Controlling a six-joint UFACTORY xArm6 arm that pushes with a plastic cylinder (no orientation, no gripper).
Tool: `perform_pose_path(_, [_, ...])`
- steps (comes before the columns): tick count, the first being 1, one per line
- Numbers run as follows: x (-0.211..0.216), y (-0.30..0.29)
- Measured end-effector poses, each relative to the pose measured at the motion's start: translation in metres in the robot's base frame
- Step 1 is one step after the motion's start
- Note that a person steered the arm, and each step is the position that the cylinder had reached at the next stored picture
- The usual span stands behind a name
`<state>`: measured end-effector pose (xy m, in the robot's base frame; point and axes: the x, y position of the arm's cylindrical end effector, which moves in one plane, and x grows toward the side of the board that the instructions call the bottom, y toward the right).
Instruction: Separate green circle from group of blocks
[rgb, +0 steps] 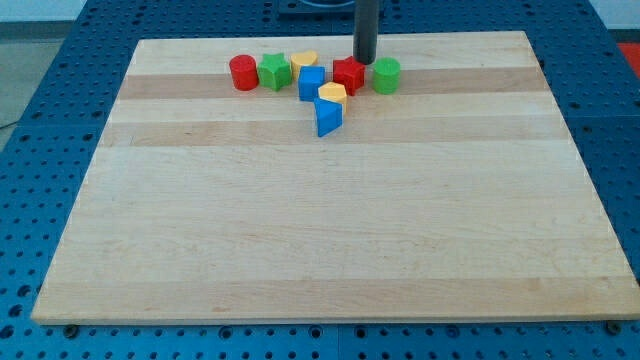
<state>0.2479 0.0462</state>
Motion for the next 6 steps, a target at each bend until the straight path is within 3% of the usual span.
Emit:
perform_pose_path(2, [0.076,0.003])
perform_pose_path(3, [0.021,0.003])
perform_pose_path(4, [0.013,0.003])
perform_pose_path(5, [0.068,-0.011])
perform_pose_path(6, [0.091,-0.018])
